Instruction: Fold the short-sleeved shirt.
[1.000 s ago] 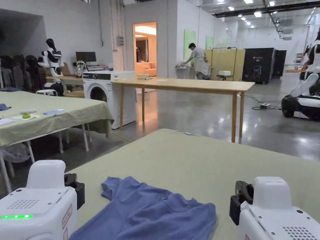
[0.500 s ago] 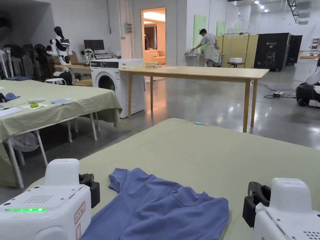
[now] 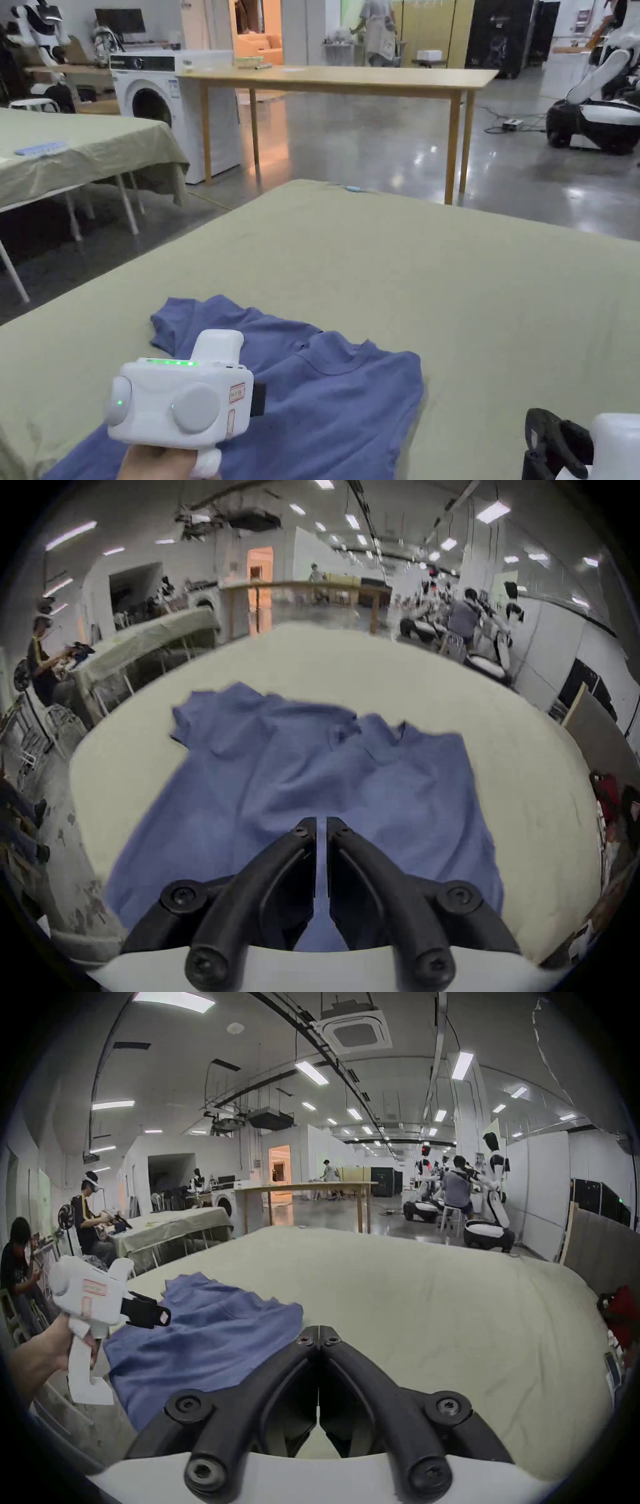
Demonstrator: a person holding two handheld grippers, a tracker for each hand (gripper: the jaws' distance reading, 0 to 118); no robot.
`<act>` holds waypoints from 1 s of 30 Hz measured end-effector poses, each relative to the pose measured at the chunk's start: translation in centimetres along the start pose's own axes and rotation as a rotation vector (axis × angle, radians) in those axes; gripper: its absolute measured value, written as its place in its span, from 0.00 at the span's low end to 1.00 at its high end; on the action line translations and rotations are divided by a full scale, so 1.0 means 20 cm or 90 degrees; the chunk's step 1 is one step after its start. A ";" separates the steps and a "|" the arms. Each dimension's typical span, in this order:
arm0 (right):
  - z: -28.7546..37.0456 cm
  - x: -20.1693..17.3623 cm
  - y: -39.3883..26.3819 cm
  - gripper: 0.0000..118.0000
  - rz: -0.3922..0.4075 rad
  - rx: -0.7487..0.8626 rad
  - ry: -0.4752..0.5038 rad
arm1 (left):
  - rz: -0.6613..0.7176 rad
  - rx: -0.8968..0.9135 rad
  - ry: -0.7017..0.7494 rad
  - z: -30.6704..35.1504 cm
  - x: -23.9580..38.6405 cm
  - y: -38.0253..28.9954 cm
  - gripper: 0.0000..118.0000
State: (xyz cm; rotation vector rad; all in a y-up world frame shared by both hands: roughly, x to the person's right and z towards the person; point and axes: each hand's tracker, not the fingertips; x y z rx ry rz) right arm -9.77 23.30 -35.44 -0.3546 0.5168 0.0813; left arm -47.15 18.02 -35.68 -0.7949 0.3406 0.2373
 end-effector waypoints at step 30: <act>0.64 0.56 -0.17 0.00 -0.080 -0.010 -0.131 | -0.144 -0.011 0.005 0.20 0.54 0.18 0.00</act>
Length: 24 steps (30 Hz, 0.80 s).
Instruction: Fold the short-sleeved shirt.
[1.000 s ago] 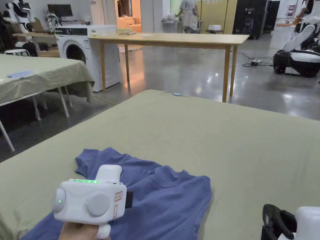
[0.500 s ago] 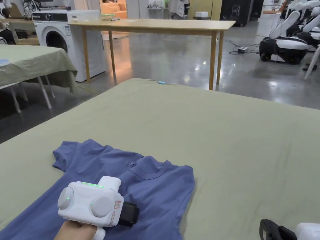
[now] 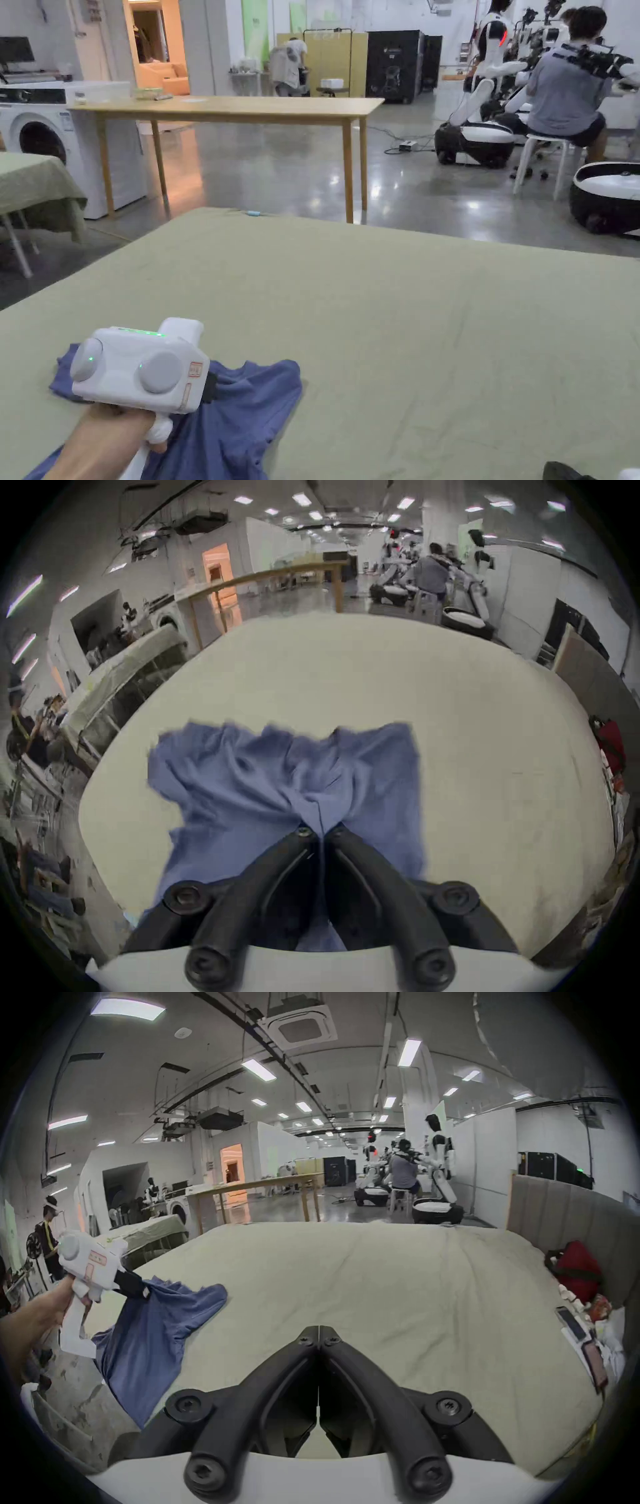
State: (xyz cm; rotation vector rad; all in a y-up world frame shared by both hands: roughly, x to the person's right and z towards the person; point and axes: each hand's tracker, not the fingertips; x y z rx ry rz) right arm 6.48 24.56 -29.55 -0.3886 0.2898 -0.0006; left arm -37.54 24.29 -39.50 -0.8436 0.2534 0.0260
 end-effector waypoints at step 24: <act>0.42 0.73 -0.13 0.00 -0.105 -0.006 -0.232 | -0.271 0.049 -0.439 0.17 2.30 0.27 0.00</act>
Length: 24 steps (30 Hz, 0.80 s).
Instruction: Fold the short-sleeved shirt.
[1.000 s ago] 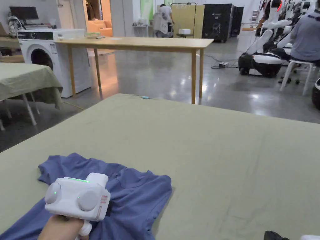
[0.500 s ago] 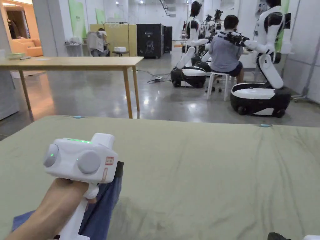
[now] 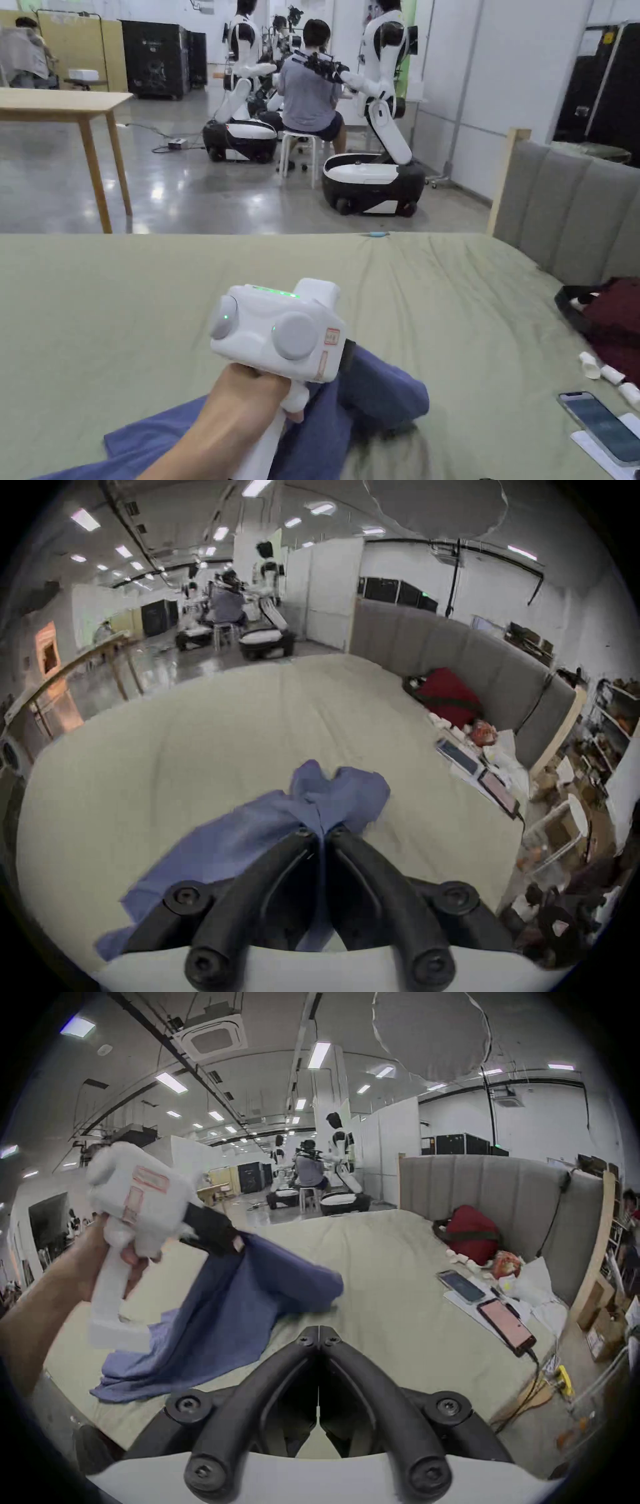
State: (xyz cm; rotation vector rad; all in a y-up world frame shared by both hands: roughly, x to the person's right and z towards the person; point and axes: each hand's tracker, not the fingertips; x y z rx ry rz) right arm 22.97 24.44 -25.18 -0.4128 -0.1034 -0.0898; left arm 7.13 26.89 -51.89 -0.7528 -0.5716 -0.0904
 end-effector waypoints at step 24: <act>-0.05 -0.17 -0.05 0.00 0.050 0.018 0.035 | 0.146 0.259 0.266 1.14 -0.30 -1.03 0.04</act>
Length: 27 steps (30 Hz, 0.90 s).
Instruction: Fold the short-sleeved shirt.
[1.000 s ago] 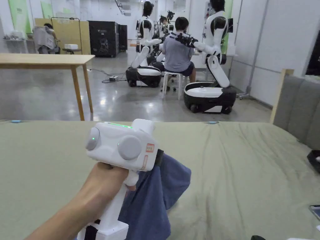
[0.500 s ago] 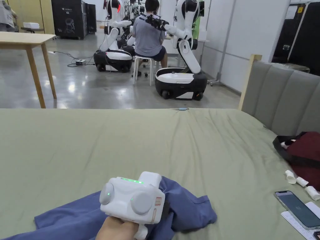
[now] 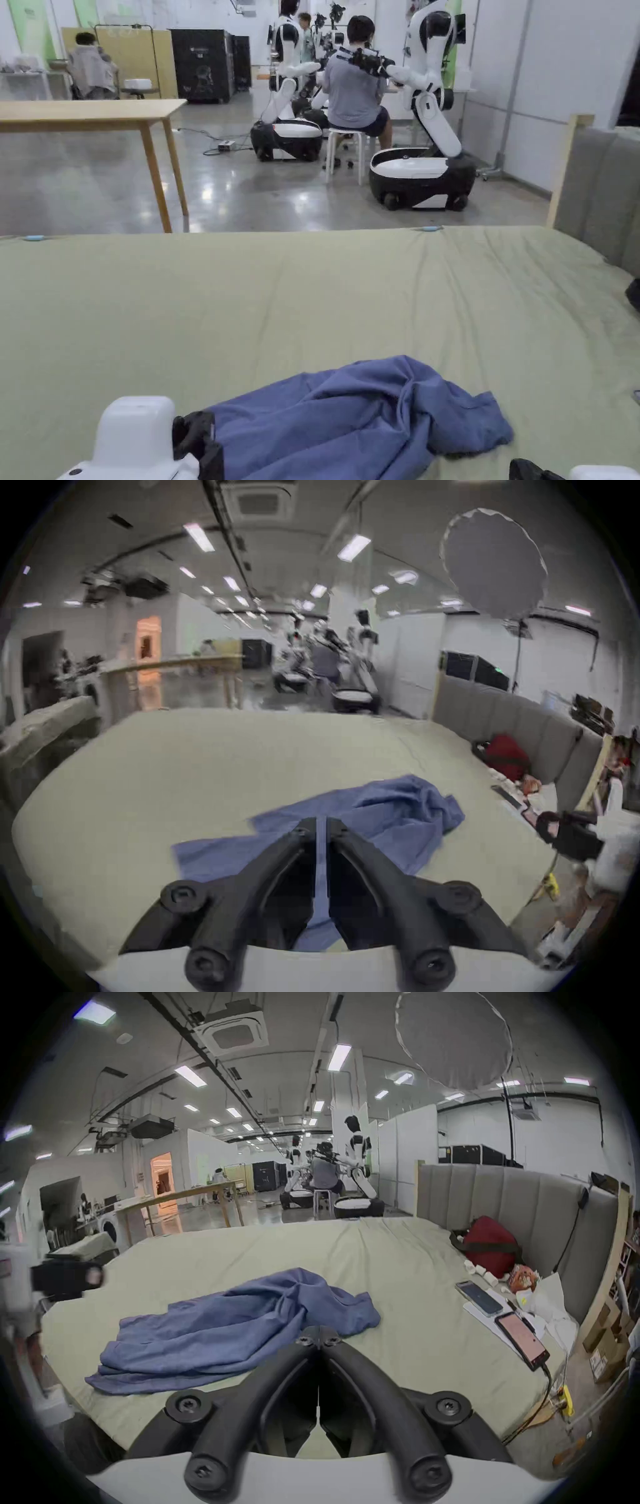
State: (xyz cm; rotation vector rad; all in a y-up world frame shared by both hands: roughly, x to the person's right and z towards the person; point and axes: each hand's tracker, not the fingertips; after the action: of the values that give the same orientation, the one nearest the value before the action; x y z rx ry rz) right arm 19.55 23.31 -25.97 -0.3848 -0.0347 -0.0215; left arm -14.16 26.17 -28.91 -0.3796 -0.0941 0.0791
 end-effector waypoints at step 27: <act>-0.14 -0.18 -0.03 0.00 0.004 -0.019 0.043 | 0.059 -0.305 0.089 -0.77 -0.81 -0.07 0.38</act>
State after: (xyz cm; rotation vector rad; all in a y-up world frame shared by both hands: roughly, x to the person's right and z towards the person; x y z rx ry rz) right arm 16.11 21.79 -28.56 -0.4136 0.0331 -0.0292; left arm -28.42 17.72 -43.82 -0.8663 0.0455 0.1213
